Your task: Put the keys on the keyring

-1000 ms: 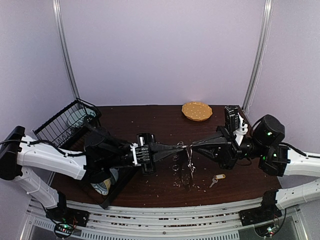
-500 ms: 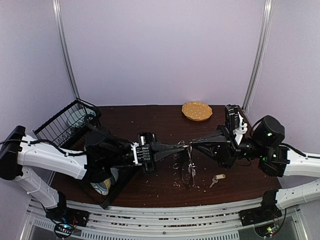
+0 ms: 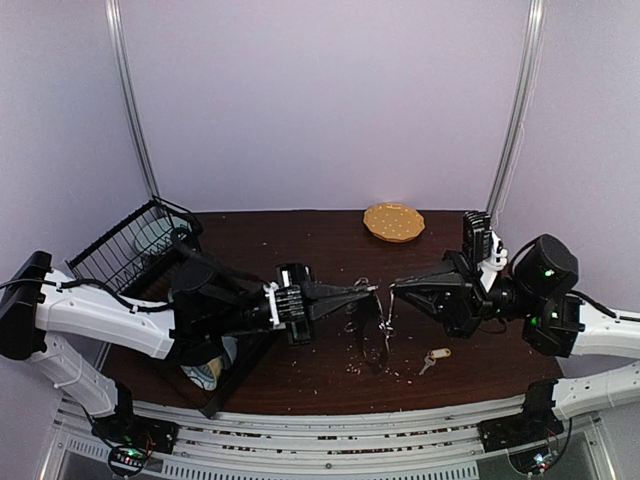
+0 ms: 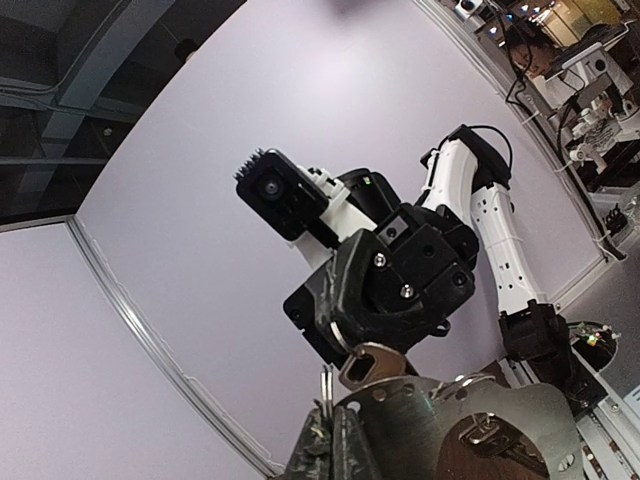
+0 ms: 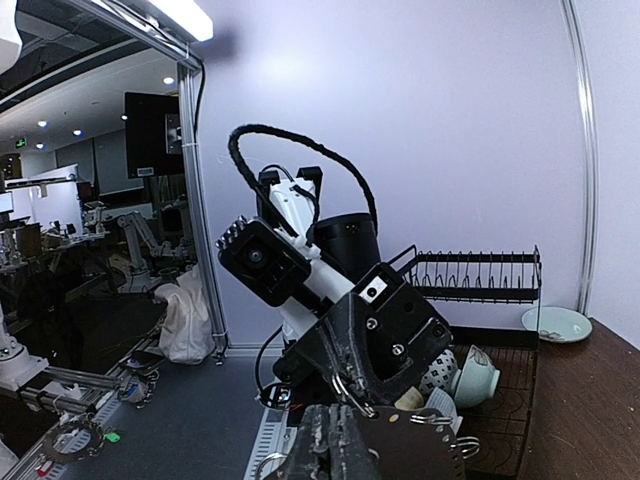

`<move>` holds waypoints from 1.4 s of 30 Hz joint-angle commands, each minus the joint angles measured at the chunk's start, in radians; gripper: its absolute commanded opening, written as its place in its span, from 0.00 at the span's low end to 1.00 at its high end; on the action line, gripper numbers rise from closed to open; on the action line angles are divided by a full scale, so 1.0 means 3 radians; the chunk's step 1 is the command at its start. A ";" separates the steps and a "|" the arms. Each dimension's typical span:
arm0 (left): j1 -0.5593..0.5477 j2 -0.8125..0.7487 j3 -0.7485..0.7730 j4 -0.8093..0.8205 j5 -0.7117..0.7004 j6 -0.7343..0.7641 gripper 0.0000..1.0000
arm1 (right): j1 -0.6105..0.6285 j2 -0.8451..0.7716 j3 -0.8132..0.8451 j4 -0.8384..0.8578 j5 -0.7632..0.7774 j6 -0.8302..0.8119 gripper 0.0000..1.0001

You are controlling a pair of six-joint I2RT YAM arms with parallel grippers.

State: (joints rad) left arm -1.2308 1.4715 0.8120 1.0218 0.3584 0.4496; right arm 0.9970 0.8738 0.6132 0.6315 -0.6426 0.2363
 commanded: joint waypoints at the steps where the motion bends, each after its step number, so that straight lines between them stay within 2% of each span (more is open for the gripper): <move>1: -0.0013 0.0013 0.0087 0.0227 -0.0039 -0.0039 0.00 | -0.0015 0.0075 0.0012 0.0171 -0.0163 0.0078 0.00; 5: -0.0023 0.0021 0.0101 0.0210 -0.0029 -0.0036 0.00 | -0.0015 0.0157 0.0013 0.0314 -0.0188 0.0129 0.00; 23: -0.0029 0.0009 0.0092 0.0171 -0.0004 -0.0032 0.00 | -0.0016 0.0106 0.0011 0.0222 0.0104 0.0044 0.00; 42: -0.0032 0.0032 0.0188 -0.0067 -0.0046 -0.0064 0.00 | -0.0018 0.0122 0.0011 0.0275 0.0065 0.0057 0.00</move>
State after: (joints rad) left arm -1.2327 1.4773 0.8326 0.9825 0.3431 0.4450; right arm 0.9962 0.9218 0.6132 0.6834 -0.6327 0.2584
